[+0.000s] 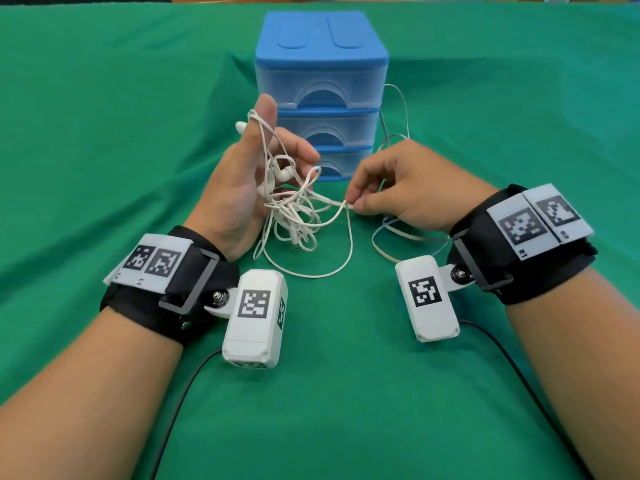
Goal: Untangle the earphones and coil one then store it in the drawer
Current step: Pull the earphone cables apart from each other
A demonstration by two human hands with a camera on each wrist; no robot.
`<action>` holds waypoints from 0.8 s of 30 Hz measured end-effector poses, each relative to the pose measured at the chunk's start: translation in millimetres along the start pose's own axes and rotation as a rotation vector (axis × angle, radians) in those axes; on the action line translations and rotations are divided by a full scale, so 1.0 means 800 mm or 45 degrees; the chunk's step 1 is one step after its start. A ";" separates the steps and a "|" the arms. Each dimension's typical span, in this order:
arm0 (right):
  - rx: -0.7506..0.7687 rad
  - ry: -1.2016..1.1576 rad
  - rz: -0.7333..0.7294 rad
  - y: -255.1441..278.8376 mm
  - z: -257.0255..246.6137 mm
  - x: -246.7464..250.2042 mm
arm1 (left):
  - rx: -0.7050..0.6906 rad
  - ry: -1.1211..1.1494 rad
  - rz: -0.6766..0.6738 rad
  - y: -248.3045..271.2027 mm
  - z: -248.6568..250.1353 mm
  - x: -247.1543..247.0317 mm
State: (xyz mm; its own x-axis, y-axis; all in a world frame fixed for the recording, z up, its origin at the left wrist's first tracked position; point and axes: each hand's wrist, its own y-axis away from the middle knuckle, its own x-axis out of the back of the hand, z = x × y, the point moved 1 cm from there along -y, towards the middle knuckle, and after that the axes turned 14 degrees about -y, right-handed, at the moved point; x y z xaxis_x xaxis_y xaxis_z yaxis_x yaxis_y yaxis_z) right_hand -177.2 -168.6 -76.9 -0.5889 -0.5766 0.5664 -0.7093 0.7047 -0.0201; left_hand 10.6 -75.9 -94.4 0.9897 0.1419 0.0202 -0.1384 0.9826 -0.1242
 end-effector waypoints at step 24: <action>0.194 -0.079 0.223 0.017 -0.021 0.011 | 0.002 -0.398 0.071 -0.003 -0.010 -0.001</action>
State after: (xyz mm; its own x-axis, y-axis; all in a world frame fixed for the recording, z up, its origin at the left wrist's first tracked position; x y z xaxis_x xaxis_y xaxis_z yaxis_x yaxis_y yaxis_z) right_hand -185.4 -157.2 -58.5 -0.7274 -0.4784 0.4919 -0.6417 0.7282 -0.2407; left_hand 10.1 -79.1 -102.4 0.9212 0.2256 0.3170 -0.1926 0.9723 -0.1321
